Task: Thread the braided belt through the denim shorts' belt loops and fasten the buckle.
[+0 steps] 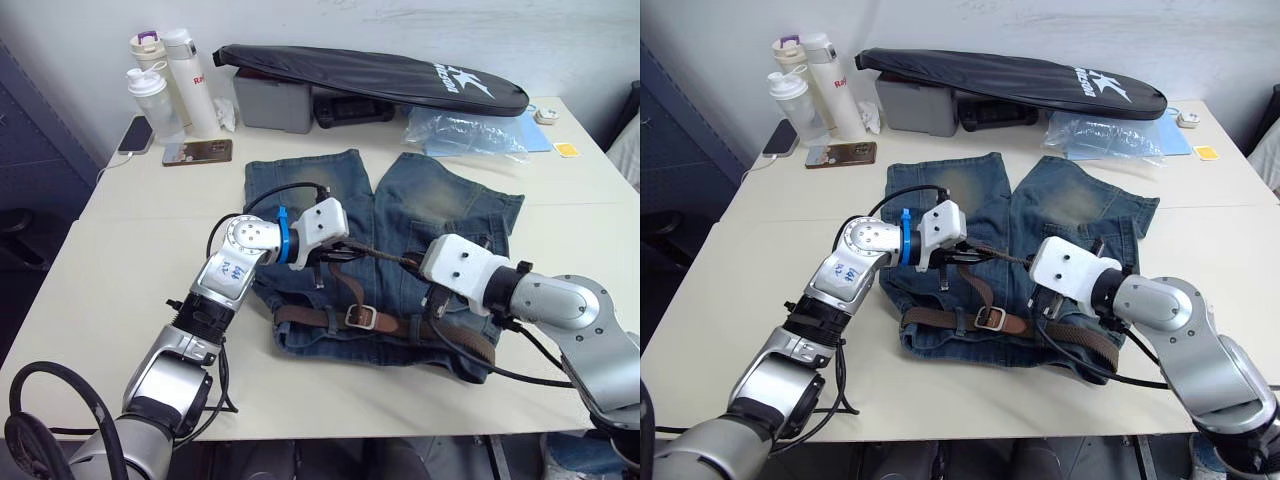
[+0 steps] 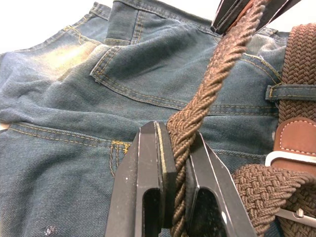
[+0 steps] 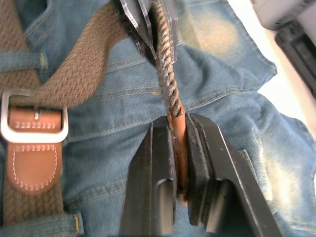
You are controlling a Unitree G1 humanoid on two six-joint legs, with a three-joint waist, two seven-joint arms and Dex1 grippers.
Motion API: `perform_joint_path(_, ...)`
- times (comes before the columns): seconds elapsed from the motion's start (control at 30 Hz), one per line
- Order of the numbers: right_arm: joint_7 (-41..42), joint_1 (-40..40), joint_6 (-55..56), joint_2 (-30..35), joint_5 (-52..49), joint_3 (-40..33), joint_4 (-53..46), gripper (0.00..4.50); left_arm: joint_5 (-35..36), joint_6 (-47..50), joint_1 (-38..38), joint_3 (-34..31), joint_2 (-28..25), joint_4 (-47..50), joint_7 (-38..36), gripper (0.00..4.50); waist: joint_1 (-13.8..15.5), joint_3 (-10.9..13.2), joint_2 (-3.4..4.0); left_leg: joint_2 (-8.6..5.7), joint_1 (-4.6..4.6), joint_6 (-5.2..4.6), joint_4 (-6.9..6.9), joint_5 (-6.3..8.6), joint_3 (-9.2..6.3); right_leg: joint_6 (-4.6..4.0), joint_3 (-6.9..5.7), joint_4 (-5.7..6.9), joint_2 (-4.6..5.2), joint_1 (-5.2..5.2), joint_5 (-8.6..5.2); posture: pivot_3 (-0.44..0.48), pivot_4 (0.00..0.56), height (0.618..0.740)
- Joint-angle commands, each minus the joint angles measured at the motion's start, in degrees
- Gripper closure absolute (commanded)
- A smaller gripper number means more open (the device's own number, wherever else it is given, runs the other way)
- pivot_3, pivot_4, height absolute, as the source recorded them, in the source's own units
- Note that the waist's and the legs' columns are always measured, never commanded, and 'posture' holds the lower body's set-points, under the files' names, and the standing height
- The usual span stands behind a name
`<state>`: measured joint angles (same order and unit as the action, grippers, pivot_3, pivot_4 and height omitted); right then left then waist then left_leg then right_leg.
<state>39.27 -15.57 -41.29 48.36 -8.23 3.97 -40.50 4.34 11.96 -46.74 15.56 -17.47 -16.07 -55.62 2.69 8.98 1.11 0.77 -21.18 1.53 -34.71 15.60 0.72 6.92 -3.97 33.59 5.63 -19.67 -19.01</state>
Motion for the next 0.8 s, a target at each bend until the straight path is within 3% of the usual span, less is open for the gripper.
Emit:
perform_joint_path(0.03,0.1,0.2,0.0,0.5,-0.8,-3.1,-2.6,1.94,1.2,0.2,-0.5,-1.5,-0.1,2.3,0.2,4.50,0.0,0.0,0.01,0.00,0.00,-0.01,0.00,0.00,0.00,0.00,0.00,0.00,0.00,0.00,0.00,0.000,0.150,0.740)
perform_joint_path(0.17,1.9,4.9,-0.4,2.8,-2.1,-8.8,-5.0,0.07,1.1,1.2,-0.2,-2.3,-1.5,1.9,0.4,4.50,0.1,0.0,0.03,0.00,-0.01,-0.07,-0.02,0.04,0.01,0.00,0.02,0.03,0.00,0.00,0.00,0.000,0.150,0.740)
perform_joint_path(0.33,3.4,13.2,-0.4,4.5,-3.1,-13.6,-8.9,0.02,-0.1,4.3,0.7,-2.9,-3.3,1.8,2.0,4.50,0.1,0.0,-0.01,0.00,0.03,-0.15,-0.06,0.08,0.02,0.00,0.03,0.07,-0.01,0.02,0.00,0.000,0.150,0.740)
perform_joint_path(0.47,3.0,16.7,-0.1,4.2,-2.9,-12.0,-11.3,0.02,-0.1,7.2,1.3,-3.3,-3.7,2.3,3.9,4.50,0.0,0.0,-0.03,0.01,0.03,-0.26,-0.21,0.15,0.03,-0.01,0.09,0.17,-0.01,0.03,0.00,0.000,0.150,0.740)
perform_joint_path(0.8,-1.7,16.5,2.9,4.0,5.9,3.8,-9.2,0.02,0.0,8.0,0.8,-2.7,-3.3,1.9,4.7,4.50,-0.1,0.0,0.02,-0.01,0.02,-0.29,-0.31,0.17,0.03,-0.02,0.17,0.20,-0.01,0.02,-0.01,0.000,0.150,0.740)
